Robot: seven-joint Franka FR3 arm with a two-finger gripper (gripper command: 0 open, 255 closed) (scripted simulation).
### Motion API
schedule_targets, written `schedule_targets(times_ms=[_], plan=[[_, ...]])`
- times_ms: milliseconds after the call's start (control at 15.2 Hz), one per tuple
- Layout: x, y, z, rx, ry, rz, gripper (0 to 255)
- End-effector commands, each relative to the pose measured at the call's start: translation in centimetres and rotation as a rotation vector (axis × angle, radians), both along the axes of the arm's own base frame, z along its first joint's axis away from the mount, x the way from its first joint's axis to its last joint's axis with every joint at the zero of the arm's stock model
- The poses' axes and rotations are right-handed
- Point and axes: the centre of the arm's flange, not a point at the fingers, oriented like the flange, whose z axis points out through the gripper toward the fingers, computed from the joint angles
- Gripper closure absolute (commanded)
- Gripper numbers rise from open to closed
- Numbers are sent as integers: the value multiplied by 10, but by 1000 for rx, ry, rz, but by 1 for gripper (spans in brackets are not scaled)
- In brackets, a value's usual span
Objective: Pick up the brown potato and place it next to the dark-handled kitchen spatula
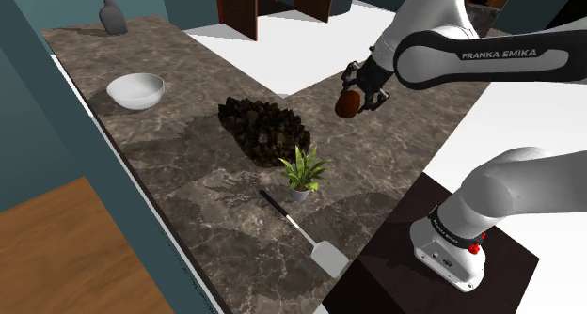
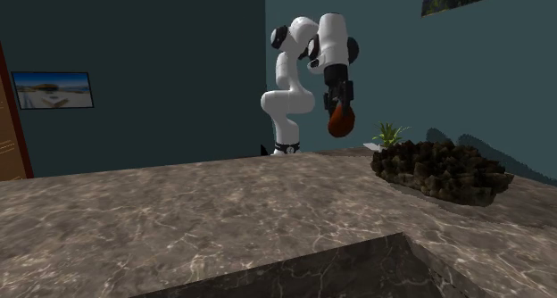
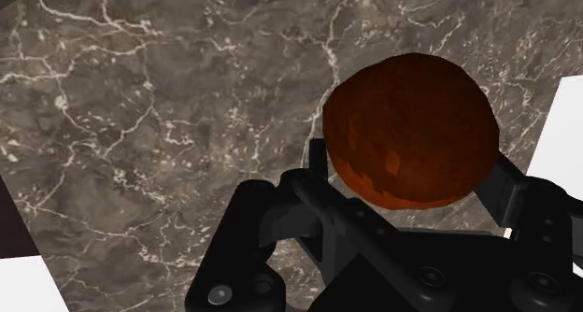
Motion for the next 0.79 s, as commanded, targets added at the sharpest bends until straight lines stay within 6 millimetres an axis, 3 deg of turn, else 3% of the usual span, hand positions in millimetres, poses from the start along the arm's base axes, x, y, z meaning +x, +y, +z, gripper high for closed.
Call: schedule_targets(times_ms=[0, 726], plan=[[-1, 29, -1, 1, 0, -2, 255], [-6, 174, 0, 1, 0, -2, 255]])
